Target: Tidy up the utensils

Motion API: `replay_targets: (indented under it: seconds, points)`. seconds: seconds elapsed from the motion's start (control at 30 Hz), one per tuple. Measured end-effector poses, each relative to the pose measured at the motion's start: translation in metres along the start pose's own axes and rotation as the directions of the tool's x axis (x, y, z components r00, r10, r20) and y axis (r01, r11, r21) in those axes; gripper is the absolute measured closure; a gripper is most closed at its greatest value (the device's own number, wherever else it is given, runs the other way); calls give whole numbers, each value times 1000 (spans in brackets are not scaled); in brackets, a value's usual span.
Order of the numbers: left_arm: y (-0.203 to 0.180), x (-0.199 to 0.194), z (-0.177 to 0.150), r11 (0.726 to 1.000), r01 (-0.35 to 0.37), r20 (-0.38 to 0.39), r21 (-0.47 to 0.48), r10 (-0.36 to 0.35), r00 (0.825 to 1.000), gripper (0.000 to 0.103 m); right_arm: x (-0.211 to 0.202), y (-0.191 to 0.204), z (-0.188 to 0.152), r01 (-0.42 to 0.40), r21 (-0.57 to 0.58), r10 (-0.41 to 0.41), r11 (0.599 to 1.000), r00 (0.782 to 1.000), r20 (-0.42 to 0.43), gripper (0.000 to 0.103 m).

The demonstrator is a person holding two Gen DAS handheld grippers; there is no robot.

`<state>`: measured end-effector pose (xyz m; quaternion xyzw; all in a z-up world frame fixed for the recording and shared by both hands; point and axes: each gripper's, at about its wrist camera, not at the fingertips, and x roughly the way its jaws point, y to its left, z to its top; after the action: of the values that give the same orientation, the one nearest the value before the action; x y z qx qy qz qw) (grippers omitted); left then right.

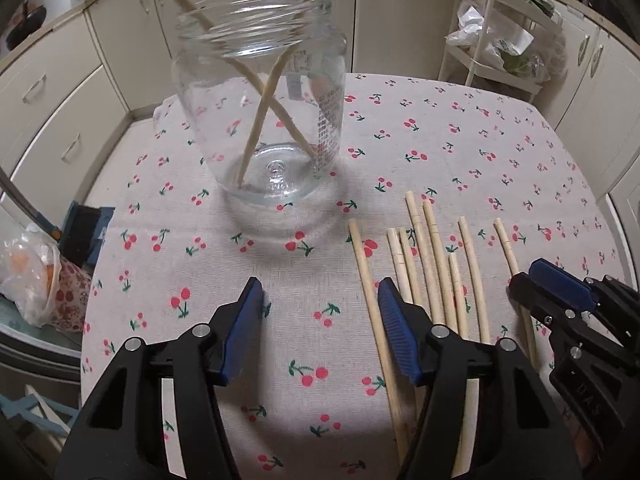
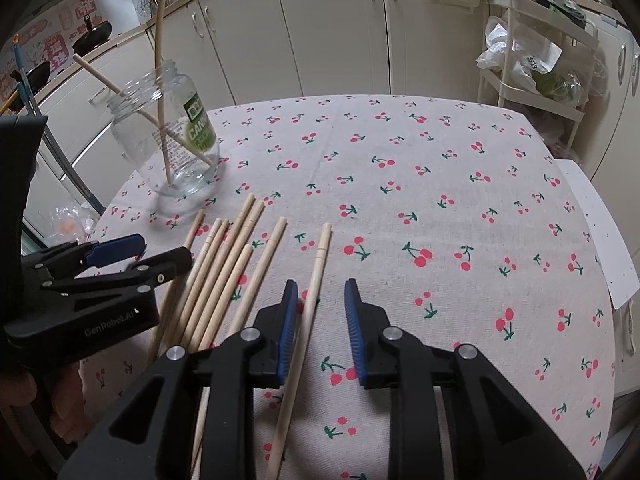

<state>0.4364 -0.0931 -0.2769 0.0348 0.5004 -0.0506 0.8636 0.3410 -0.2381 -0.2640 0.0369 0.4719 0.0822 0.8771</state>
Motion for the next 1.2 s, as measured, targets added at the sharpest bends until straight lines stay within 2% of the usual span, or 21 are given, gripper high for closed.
replay_targets:
  seconds: [0.1, 0.17, 0.2, 0.23, 0.27, 0.3, 0.4, 0.5, 0.6, 0.67, 0.8, 0.83, 0.87, 0.9, 1.03, 1.07, 1.17, 1.2]
  points:
    - [-2, 5, 8, 1000, -1, -6, 5, 1, 1000, 46, 2, 1, 3, 1, -8, -1, 1000, 1000, -3, 78]
    - [-1, 8, 12, 1000, 7, -7, 7, -7, 1000, 50, 3, 2, 3, 2, -17, -2, 1000, 1000, -2, 78]
    - [-2, 8, 15, 1000, 11, -7, 13, -11, 1000, 58, 3, 3, 3, 10, -30, -10, 999, 1000, 0, 84]
    - [-4, 8, 16, 999, 22, -9, 27, -21, 1000, 73, 2, 4, 2, 8, -36, -8, 999, 1000, -1, 88]
    - [-5, 8, 18, 998, 45, -15, 46, -44, 999, 82, 2, 3, 1, 3, -34, -3, 999, 1000, -1, 93]
    - [-6, 8, 19, 996, 63, -24, 55, -62, 998, 96, 2, 3, 1, -2, -36, 2, 999, 1000, -2, 94]
    - [-7, 8, 22, 992, 96, -52, 85, -91, 994, 99, 2, 2, 1, -6, -37, 6, 999, 1000, -4, 95]
    - [7, 3, 23, 980, 195, -98, 40, -190, 977, 99, 3, 4, 3, -1, -58, 0, 998, 1000, -18, 93]
    - [21, -28, 20, 965, 258, -25, 38, -257, 966, 99, 3, 4, 3, -11, -60, 10, 998, 1000, -19, 90]
    - [35, -63, 22, 958, 283, 89, 43, -286, 954, 99, 3, 3, 1, -13, -58, 13, 998, 1000, -9, 91]
    - [62, -124, 36, 956, 292, 341, 28, -284, 896, 99, 3, -7, 0, -43, 11, 43, 999, 999, 2, 97]
    - [67, -133, 40, 957, 288, 395, 17, -271, 878, 99, 3, -11, 0, -61, 38, 61, 997, 998, 5, 97]
    - [73, -143, 46, 957, 290, 459, 0, -258, 850, 99, 3, -13, 0, -72, 54, 72, 996, 997, 8, 97]
    - [78, -148, 51, 956, 293, 492, -17, -247, 835, 99, 4, -16, 0, -87, 75, 86, 993, 996, 11, 97]
    - [94, -161, 75, 947, 306, 640, -101, -174, 749, 99, 4, -25, 0, -133, 148, 131, 980, 991, 25, 97]
    - [98, -165, 80, 944, 306, 662, -121, -153, 734, 99, 4, -26, 1, -137, 155, 134, 978, 991, 27, 97]
    - [100, -173, 103, 940, 281, 749, -193, -44, 661, 99, 4, -32, 1, -156, 189, 151, 969, 988, 39, 97]
    - [101, -176, 105, 939, 275, 765, -207, -20, 644, 99, 4, -34, 0, -166, 203, 160, 965, 986, 46, 97]
